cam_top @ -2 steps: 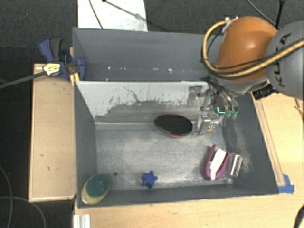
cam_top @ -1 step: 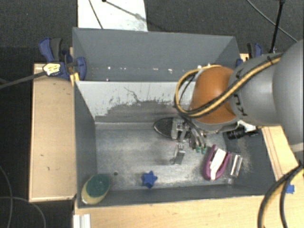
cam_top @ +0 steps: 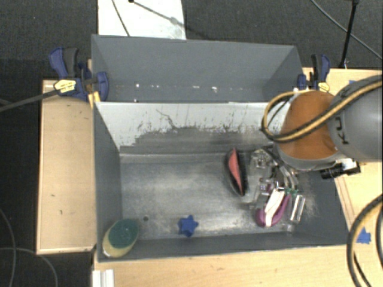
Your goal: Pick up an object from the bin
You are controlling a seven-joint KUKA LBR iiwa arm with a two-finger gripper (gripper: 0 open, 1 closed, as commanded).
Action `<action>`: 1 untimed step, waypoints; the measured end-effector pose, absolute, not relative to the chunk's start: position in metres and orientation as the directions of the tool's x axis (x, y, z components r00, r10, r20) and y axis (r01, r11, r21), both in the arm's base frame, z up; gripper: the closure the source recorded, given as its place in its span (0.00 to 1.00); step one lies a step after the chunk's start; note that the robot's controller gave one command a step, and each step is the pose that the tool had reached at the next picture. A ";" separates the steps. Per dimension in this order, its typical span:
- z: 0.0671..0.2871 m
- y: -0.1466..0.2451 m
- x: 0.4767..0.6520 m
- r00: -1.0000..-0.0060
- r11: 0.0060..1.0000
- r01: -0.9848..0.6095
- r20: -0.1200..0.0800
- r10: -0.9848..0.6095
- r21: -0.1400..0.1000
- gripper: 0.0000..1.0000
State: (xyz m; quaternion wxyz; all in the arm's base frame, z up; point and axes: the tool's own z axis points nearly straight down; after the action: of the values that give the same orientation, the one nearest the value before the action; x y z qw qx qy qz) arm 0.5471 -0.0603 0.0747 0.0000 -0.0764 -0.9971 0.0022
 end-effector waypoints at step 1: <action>0.070 -0.147 0.502 -0.996 0.996 0.093 0.002 0.093 0.000 0.00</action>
Offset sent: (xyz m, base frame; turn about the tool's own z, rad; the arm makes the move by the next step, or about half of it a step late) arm -0.0432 -0.0829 -0.0047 -0.0682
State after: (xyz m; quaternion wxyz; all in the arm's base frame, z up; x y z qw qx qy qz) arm 0.5021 -0.1468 0.0697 0.0008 -0.0463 -0.9989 0.0000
